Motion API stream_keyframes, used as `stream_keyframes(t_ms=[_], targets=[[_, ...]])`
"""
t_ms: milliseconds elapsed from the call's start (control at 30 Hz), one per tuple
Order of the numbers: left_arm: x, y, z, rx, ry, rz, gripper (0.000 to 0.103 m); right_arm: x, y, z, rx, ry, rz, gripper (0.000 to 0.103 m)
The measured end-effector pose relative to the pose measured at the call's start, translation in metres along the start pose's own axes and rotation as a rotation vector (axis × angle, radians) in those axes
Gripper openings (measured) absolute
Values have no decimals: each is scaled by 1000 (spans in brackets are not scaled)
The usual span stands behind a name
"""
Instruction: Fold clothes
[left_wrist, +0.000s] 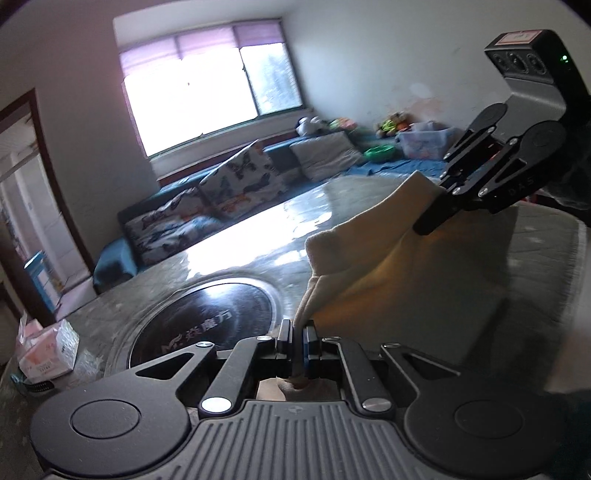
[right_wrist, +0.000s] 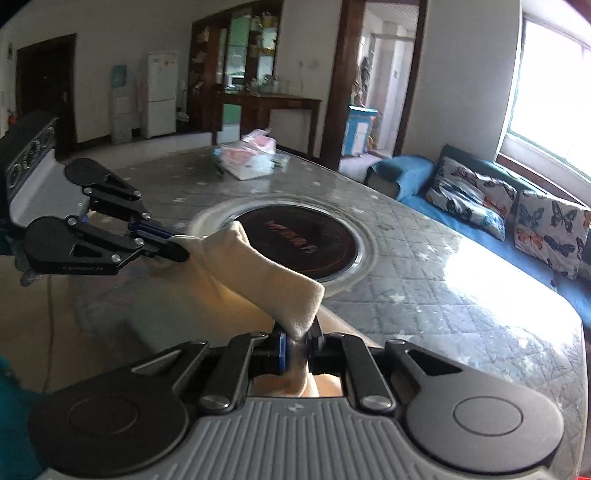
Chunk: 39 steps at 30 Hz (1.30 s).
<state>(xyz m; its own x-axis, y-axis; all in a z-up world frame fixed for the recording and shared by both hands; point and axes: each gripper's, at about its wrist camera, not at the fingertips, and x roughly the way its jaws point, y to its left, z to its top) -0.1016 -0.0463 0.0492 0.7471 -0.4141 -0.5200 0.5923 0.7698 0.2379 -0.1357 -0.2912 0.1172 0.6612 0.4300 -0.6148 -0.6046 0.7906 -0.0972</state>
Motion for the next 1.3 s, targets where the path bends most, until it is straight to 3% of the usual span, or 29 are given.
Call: stream_keyframes(t_ms=[300, 433, 500, 600, 800, 900, 1000, 1100, 1300], targets=[[81, 26, 13, -68, 104, 89, 6, 83, -48, 0, 103, 83, -42, 10], [97, 26, 11, -75, 139, 129, 10, 107, -60, -13, 188, 96, -88, 19], [100, 27, 11, -78, 147, 140, 11, 112, -65, -19, 225, 96, -117, 23], [104, 31, 11, -93, 165, 172, 25, 112, -78, -30, 301, 79, -145, 39], [96, 46, 17, -179, 158, 198, 25, 89, -83, -32, 344, 19, -171, 39], [84, 43, 27, -222, 121, 158, 24, 74, -83, -33, 359, -20, -174, 35], [79, 33, 37, -249, 102, 78, 23, 76, -81, -38, 370, 1, -148, 25], [90, 23, 41, -264, 123, 16, 23, 80, -79, -42, 382, 22, -121, 23], [116, 16, 37, -299, 177, 2, 23, 90, -85, -56, 419, 42, -118, 21]])
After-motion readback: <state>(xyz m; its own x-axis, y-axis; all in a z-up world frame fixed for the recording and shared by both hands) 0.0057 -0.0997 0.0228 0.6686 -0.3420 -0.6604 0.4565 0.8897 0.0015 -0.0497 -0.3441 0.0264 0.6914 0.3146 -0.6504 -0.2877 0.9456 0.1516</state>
